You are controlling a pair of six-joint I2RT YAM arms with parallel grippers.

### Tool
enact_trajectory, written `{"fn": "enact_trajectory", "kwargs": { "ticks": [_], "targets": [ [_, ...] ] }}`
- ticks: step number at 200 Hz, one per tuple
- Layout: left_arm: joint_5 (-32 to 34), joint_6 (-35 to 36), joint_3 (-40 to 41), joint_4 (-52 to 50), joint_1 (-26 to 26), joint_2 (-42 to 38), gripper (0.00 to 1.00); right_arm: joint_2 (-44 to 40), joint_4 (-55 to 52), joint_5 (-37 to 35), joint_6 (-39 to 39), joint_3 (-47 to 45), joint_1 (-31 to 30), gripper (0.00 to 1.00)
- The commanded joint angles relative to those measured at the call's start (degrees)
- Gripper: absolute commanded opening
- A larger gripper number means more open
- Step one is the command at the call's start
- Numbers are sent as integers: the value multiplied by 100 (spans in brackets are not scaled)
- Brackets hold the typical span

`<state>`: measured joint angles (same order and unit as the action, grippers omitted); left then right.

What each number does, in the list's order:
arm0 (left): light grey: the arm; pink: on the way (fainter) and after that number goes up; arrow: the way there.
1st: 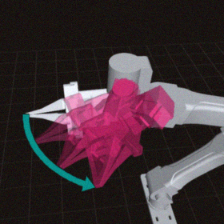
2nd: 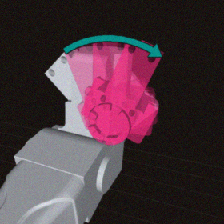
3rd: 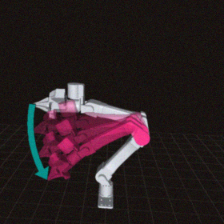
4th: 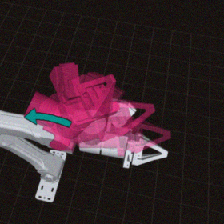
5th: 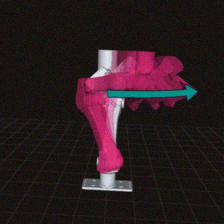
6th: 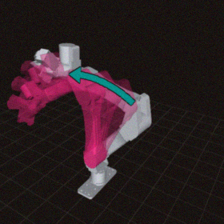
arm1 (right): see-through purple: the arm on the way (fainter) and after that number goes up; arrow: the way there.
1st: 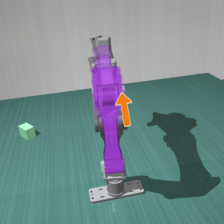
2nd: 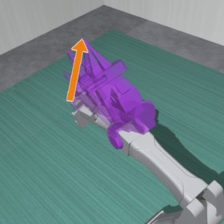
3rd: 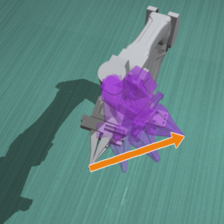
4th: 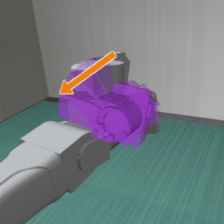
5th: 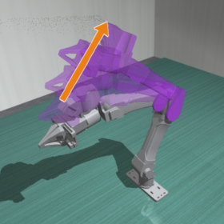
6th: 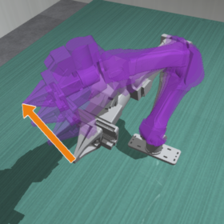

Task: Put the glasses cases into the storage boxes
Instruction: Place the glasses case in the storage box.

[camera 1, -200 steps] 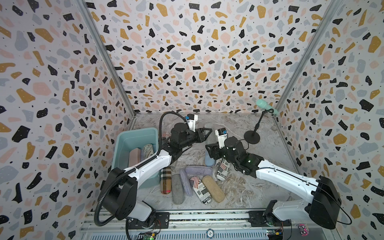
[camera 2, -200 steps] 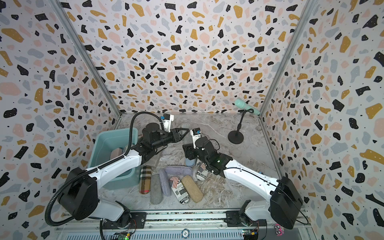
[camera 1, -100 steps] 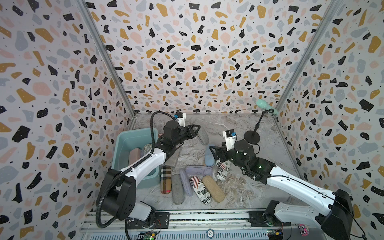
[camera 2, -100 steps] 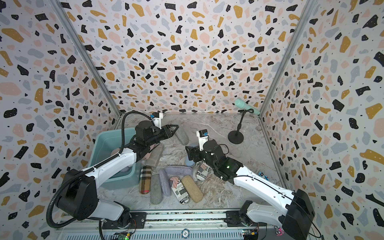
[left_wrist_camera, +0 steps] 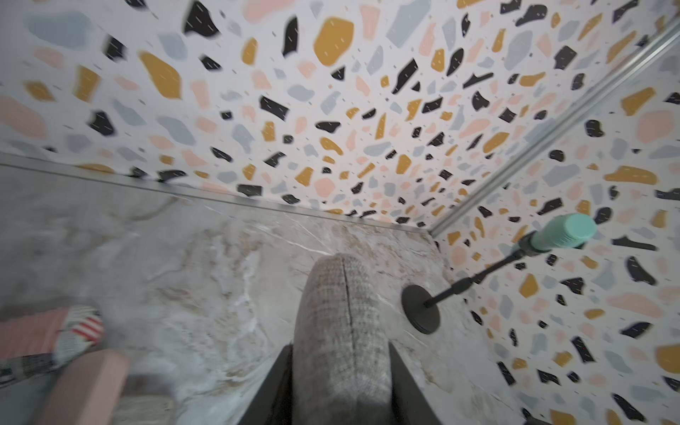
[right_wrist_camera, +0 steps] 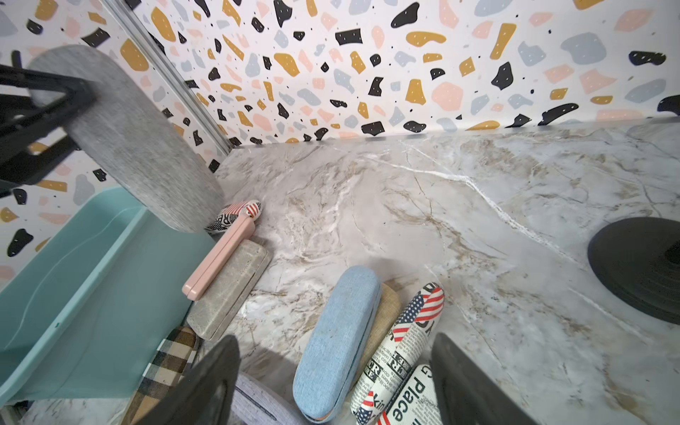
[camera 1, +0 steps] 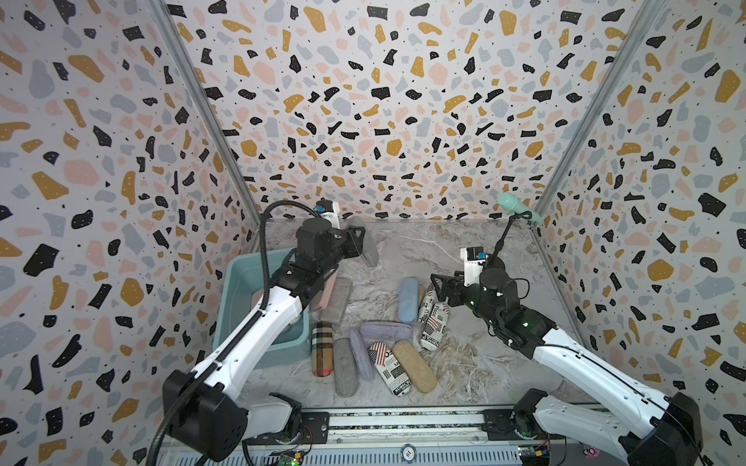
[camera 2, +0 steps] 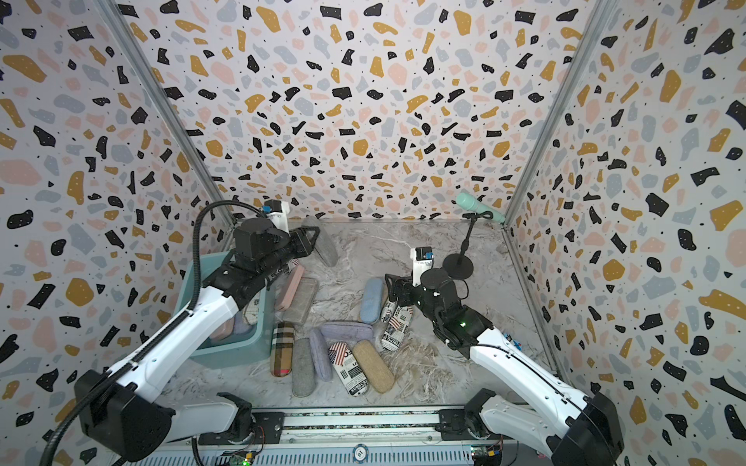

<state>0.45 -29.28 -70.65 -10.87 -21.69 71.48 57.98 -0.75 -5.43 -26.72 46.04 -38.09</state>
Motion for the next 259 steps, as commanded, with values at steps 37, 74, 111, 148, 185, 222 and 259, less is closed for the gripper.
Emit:
{"fn": "enact_trajectory", "kwargs": {
  "ticks": [37,74,111,148,185,222,259],
  "targets": [
    [3167,1079,-502,-2658,560,-1222,37,-226,284,835,130,-299,596,83],
    [3295,1144,-32,-2817,955,-1233,36,-104,514,1318,143,-384,882,82],
    [2582,1135,378,-2632,1219,-542,35,-177,582,1501,129,-546,971,82],
    [1984,1108,631,-2458,1338,200,33,-455,579,1571,54,-818,1095,82],
    [1714,1202,446,-2443,1498,991,35,-630,476,1616,45,-936,1214,82],
    [1728,1194,71,-2399,1640,1496,50,-776,441,1627,-12,-1035,1238,82],
    [1645,1181,-397,-2452,1642,1412,81,-857,302,1600,-18,-992,1240,82]
  ]
}}
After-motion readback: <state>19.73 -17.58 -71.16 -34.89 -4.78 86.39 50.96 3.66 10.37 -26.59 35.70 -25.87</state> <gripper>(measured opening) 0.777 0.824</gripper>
